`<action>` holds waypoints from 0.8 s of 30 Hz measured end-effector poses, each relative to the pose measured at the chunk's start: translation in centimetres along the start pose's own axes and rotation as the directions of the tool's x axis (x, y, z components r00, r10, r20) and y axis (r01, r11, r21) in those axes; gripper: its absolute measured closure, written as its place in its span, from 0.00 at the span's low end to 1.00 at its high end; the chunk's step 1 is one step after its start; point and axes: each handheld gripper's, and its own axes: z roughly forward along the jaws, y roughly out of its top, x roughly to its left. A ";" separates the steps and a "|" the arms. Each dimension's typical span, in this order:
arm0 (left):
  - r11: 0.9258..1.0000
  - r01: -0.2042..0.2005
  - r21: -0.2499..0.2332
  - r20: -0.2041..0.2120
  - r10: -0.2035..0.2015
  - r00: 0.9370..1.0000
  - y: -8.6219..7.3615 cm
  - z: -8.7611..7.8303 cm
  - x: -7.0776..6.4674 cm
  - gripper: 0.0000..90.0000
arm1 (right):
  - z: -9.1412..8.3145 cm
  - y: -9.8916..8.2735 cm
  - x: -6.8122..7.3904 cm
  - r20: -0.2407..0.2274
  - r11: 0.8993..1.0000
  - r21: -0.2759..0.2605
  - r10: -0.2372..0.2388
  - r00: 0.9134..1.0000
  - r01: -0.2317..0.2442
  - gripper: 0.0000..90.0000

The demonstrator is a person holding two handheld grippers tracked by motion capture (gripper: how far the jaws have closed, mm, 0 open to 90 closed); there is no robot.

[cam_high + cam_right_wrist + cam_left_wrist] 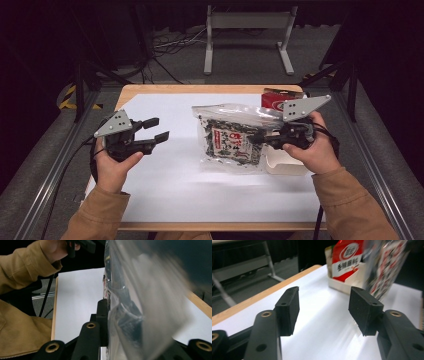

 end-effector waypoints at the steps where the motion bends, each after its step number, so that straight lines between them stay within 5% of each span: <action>1: 1.000 0.005 0.015 -0.003 -0.005 1.000 -0.4 0.1 0.1 0.47 | -0.2 0.0 0.0 0.005 1.000 -0.001 0.000 1.000 0.000 0.84; 13: 0.995 0.030 0.092 -0.036 -0.027 0.999 -3.9 0.5 0.8 0.42 | -2.5 0.3 0.0 0.050 1.000 -0.010 0.014 0.999 -0.014 0.84; 24: 0.992 0.060 0.109 -0.061 -0.053 0.997 -6.1 0.4 1.5 0.39 | -4.7 0.8 -0.1 0.080 0.999 -0.025 0.034 0.996 -0.032 0.84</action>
